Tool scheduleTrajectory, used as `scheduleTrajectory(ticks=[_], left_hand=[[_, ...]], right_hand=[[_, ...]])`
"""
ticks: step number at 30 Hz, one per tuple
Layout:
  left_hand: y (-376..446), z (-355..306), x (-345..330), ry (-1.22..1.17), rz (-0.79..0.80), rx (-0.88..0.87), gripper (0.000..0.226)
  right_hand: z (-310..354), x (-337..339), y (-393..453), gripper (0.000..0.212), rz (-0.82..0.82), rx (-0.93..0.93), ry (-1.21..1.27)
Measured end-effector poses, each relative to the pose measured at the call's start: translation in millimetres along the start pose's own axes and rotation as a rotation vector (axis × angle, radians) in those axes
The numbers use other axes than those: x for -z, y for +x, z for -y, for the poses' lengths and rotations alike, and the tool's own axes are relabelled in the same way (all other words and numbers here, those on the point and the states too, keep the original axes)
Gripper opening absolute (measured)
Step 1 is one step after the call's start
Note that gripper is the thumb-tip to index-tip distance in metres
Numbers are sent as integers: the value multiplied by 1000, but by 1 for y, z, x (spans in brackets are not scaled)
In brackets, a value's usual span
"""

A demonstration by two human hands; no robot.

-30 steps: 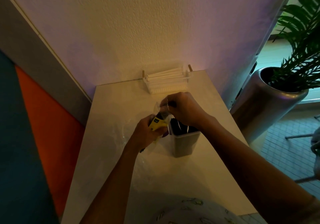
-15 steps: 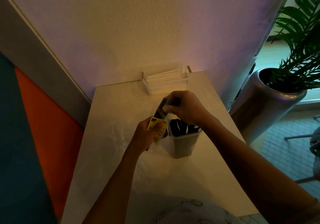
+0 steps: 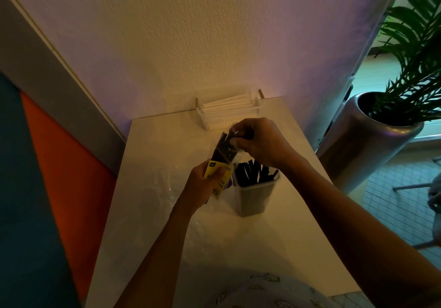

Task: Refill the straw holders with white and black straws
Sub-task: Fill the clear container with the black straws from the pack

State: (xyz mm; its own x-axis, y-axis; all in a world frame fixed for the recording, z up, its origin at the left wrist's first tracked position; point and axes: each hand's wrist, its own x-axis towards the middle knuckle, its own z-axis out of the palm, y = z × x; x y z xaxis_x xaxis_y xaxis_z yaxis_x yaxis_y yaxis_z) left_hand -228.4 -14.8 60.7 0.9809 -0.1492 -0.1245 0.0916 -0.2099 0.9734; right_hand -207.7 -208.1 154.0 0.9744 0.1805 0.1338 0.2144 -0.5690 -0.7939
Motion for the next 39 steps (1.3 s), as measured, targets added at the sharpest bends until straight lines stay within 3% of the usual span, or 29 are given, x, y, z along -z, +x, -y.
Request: scheduleTrajectory(ticks=[7,18,21,25,28,34,39], left_hand=[[0,-1,1,-8,15,27,11],[-4,-6,0,-33,30,39,4],[-3,-6,1,-48,33,49,5],[0,-4,2,-37,51,74,14],[-1,-4,1,-48,96,78,10],[0,-2,-1,-18,89,94,7],[2,-2,-2,15,95,93,6]], right_hand=[[1,6,1,14,38,1,-85],[8,28,8,16,16,57,-141],[9,24,5,17,-23,37,-59],[6,13,-4,35,-11,-40,194],[-1,3,-11,26,44,-77,233],[-2,-12,-17,9,-18,-100,411],[-1,-13,-15,12,-94,-96,415]])
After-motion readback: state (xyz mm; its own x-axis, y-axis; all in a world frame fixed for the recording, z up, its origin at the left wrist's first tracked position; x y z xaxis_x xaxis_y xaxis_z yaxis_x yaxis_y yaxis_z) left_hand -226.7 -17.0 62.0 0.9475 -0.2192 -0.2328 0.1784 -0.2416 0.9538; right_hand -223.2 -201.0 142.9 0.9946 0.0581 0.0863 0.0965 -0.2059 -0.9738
